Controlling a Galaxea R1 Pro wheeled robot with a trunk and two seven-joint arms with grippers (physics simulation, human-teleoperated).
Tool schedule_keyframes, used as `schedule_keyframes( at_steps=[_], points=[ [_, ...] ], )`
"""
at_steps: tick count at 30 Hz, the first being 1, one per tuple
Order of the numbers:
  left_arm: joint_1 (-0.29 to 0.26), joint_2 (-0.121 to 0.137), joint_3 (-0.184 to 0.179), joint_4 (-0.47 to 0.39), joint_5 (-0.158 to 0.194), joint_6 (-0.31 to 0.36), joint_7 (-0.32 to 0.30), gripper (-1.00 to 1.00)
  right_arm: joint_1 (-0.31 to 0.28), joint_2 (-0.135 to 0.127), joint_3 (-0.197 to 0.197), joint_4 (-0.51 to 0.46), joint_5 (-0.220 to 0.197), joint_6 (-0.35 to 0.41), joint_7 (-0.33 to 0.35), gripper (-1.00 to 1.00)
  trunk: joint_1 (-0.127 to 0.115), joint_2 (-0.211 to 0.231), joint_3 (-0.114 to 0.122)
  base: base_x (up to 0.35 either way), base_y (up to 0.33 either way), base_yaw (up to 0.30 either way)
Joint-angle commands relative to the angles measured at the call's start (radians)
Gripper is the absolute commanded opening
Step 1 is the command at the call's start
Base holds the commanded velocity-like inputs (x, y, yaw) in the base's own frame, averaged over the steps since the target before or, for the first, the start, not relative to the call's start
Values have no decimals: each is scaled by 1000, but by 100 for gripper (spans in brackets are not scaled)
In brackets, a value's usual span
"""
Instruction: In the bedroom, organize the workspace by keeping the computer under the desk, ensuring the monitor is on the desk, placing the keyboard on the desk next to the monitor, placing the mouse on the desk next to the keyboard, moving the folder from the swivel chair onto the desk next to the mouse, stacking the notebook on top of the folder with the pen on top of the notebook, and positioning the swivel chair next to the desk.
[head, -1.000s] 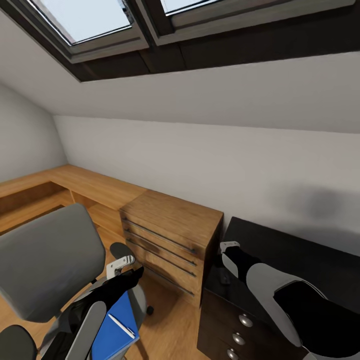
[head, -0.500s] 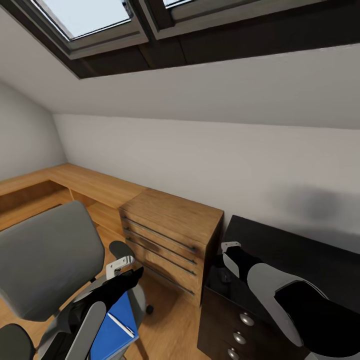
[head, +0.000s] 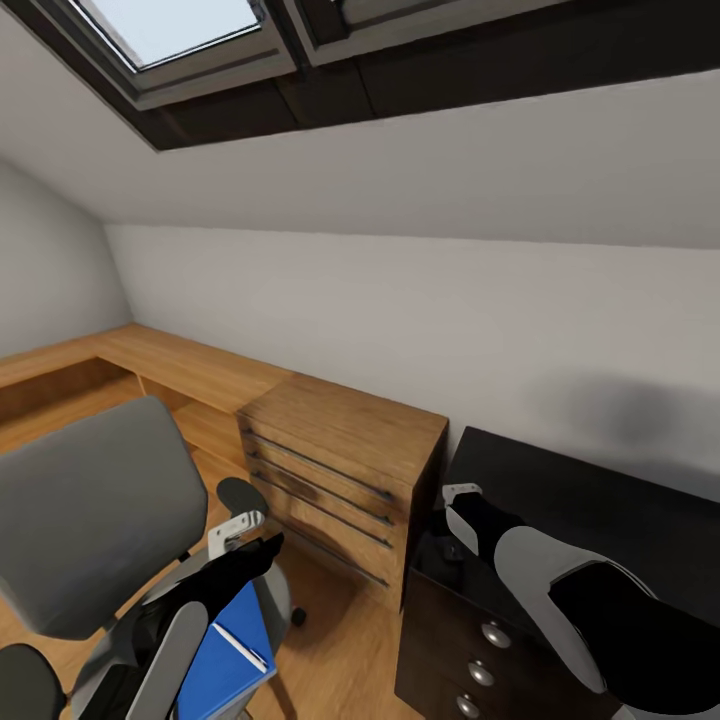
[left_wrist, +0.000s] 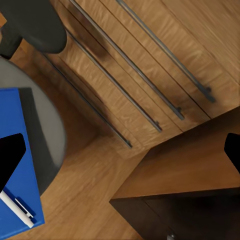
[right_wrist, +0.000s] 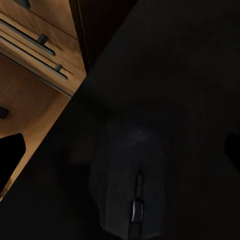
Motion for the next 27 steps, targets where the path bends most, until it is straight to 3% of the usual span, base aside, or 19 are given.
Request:
schedule_keyframes(
  at_steps=[1, 15, 27],
  points=[
    [-1, 1, -1, -1, 11, 1, 10, 100, 0, 0, 8, -2, -11, 6, -5, 100, 4, -8, -4, 0, 0, 0],
    [-1, 1, 1, -1, 13, 1, 10, 100, -1, -8, 7, -2, -11, 66, -4, 100, 58, -106, -48, 0, 0, 0],
    [-1, 1, 1, -1, 13, 2, 10, 100, 0, -35, 7, -2, -11, 70, -4, 100, 58, -106, -48, 0, 0, 0]
  ],
)
